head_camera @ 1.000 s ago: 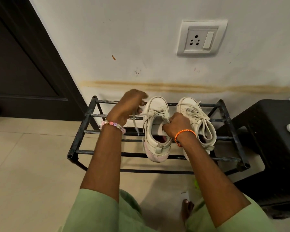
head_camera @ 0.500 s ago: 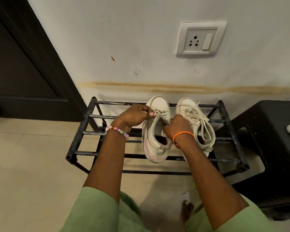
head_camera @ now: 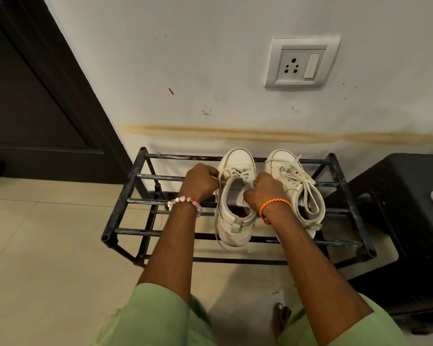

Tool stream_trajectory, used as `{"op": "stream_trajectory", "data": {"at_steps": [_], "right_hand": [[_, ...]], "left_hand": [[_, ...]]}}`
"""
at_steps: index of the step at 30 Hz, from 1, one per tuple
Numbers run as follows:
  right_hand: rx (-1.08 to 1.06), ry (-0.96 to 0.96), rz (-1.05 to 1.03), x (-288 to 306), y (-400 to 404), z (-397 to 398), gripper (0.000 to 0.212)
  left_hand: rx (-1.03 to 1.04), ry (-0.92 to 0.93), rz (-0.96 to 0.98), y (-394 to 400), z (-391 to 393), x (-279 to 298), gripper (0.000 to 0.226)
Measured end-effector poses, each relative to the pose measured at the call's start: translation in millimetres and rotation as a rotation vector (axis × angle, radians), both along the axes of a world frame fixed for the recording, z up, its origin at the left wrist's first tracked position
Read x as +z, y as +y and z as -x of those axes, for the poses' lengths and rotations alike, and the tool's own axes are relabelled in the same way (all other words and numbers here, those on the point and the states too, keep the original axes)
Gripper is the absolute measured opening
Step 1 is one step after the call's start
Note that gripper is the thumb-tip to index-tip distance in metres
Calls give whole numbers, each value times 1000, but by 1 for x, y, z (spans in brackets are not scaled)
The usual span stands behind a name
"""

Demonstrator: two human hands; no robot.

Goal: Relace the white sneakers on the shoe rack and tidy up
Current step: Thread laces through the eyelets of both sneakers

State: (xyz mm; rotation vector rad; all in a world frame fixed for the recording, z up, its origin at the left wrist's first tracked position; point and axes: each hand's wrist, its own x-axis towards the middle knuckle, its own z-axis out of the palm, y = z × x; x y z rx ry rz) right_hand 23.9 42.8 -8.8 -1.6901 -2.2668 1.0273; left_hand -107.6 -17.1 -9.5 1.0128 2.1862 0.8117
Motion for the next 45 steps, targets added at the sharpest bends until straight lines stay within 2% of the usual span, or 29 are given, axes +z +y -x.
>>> {"op": "stream_trajectory", "data": {"at_steps": [3, 7, 9, 12, 14, 17, 21, 23, 25, 28, 30, 33, 35, 37, 39, 41, 42, 45], "right_hand": [[9, 4, -1, -1, 1, 0, 30], [20, 20, 0, -2, 2, -1, 29], [40, 9, 0, -2, 4, -2, 28], [101, -2, -8, 7, 7, -6, 23], [124, 138, -94, 20, 7, -6, 16], [190, 515, -102, 44, 2, 2, 4], [337, 741, 112, 55, -12, 12, 25], [323, 791, 182, 54, -15, 12, 27], [332, 799, 219, 57, -13, 8, 18], [271, 871, 249, 68, 1, -5, 10], [178, 868, 248, 74, 13, -17, 13], [112, 632, 134, 68, 29, -31, 12], [107, 499, 121, 62, 33, -34, 16], [87, 470, 165, 56, 37, -34, 23], [22, 480, 191, 52, 40, -35, 19], [-70, 480, 174, 48, 41, -37, 5], [-104, 446, 124, 45, 42, -39, 6], [-113, 346, 8, 39, 46, -39, 11]], "left_hand": [[-38, 106, 16, 0, -1, 3, 18], [-71, -51, 95, -1, 9, 4, 13], [8, -184, -8, -2, 15, 8, 12], [184, -434, -279, -6, 22, 31, 9], [162, -653, -463, -8, 25, 52, 17], [-36, -824, -597, -11, 16, 77, 22], [-135, -961, -607, -6, 2, 84, 29], [-90, -999, -646, -4, 0, 83, 29], [8, -1039, -730, -1, 2, 82, 26], [325, -1087, -856, 1, 12, 72, 20], [557, -1096, -855, 2, 24, 59, 20], [769, -1055, -773, -2, 37, 37, 22], [847, -1040, -748, -3, 38, 28, 19], [890, -1037, -771, -3, 39, 27, 16], [920, -1010, -810, -3, 38, 27, 19], [955, -902, -789, -3, 35, 25, 27], [979, -810, -752, -3, 33, 24, 30], [995, -405, -506, -3, 33, 19, 46]]}}
